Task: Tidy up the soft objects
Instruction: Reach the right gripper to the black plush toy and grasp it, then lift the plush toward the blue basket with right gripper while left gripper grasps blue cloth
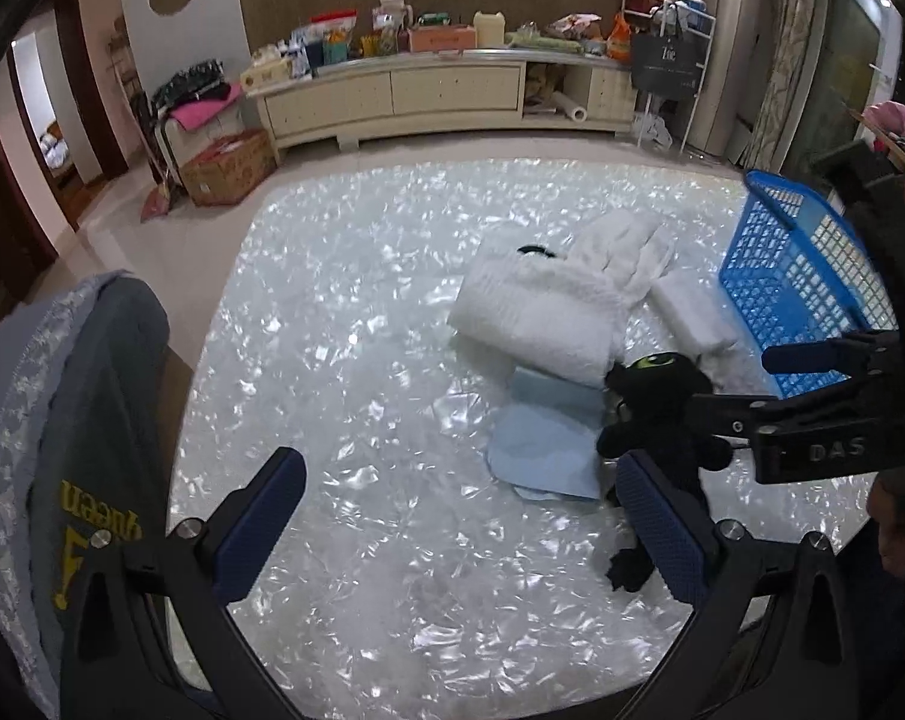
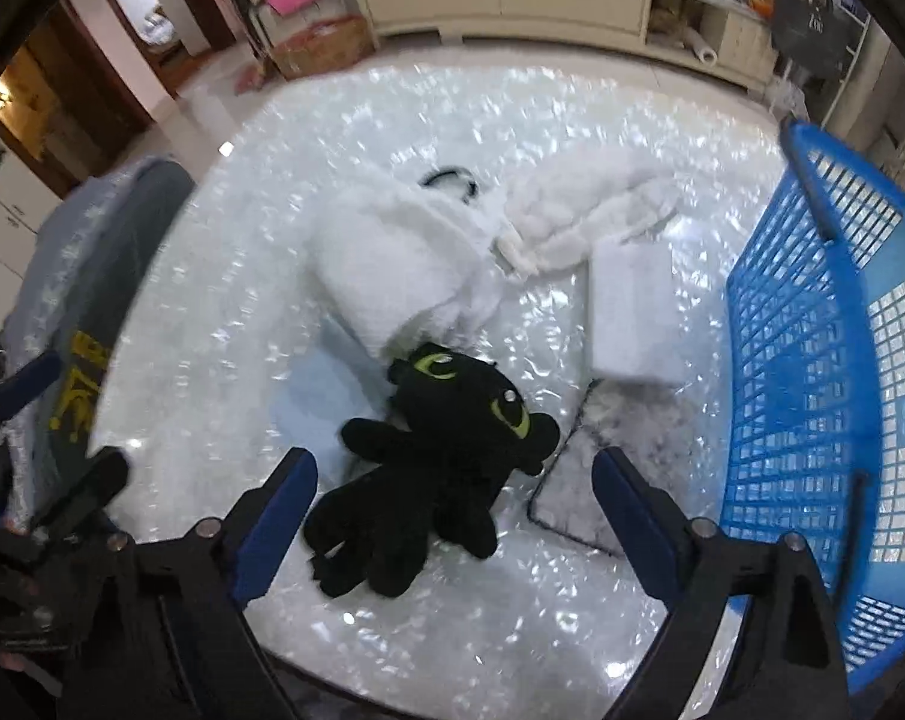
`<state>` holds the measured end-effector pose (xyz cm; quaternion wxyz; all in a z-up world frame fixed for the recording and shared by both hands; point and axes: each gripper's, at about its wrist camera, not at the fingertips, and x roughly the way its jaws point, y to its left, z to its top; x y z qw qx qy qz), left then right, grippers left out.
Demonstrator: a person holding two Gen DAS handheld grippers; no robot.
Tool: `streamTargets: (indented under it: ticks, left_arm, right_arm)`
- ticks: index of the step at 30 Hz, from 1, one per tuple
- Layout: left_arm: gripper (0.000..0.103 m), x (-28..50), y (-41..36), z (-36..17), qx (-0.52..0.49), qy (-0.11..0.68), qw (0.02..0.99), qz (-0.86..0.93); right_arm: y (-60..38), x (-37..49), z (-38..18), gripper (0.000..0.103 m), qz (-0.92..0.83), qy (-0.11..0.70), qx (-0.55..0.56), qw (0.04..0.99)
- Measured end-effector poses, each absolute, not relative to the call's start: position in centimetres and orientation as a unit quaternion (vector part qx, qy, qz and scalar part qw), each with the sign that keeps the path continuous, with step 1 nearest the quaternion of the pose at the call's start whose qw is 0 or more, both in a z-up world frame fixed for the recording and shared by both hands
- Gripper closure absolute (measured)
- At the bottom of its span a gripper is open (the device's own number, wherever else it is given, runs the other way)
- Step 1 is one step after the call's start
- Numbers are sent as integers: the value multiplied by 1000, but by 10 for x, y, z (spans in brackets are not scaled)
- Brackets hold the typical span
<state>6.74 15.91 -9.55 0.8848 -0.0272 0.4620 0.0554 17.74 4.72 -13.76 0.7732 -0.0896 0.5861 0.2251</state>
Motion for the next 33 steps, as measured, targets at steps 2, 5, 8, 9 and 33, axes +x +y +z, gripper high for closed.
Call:
streamTargets:
  ticks: [2,5,8,9,33]
  left_arm:
    - [0,73,162,-103,-35,468,882,47]
    - [0,79,167,-113,-35,477,877,40]
    - [0,84,169,-121,-31,485,873,30]
    - [0,85,170,-123,-32,487,872,27]
    - [0,101,171,-143,-20,510,860,-16]
  right_arm:
    - [51,185,-153,10,217,602,-90,763]
    - [54,193,-171,15,198,623,-94,751]
    - [56,198,-187,20,191,637,-91,741]
    - [56,201,-191,20,190,639,-89,740]
    - [24,192,-133,45,220,605,-73,762]
